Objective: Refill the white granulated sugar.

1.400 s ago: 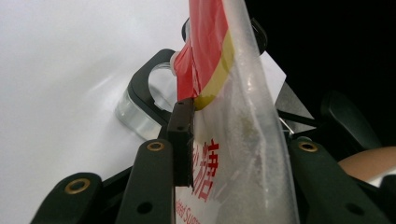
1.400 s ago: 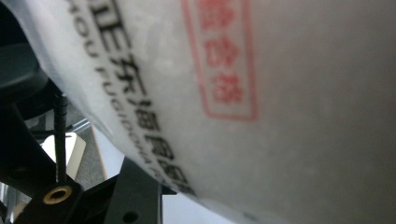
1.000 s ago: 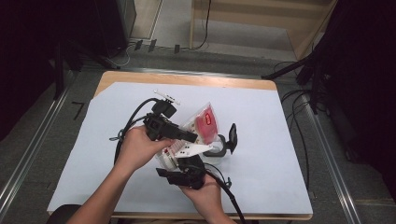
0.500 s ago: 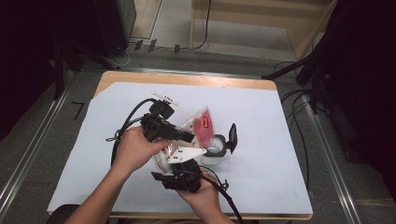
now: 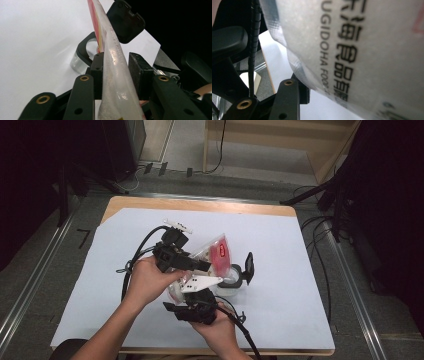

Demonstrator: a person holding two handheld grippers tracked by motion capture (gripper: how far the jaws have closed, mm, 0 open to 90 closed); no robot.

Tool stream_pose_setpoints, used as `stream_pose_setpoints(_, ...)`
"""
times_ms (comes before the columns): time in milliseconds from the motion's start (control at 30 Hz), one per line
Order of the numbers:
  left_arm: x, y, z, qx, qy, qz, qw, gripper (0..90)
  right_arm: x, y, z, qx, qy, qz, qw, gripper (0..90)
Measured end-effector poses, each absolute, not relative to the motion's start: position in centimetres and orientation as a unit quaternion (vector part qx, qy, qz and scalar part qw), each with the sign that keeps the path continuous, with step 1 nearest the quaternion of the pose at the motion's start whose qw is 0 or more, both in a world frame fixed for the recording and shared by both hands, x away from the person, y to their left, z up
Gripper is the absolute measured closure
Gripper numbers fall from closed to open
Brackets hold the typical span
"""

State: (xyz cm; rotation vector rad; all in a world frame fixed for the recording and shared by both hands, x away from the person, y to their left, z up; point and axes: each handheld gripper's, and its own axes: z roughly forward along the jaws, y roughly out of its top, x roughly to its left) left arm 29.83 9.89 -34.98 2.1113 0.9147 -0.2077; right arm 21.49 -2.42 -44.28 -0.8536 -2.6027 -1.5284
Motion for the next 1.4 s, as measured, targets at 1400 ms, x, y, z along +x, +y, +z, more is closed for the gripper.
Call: stream_pose_setpoints(1400, 29.69, 9.68, -34.22, 0.837, 0.368, -0.071, 0.398, 61.2, 21.95, -2.83, -43.56, -0.291, -0.817, -0.497, 0.021, 62.3)
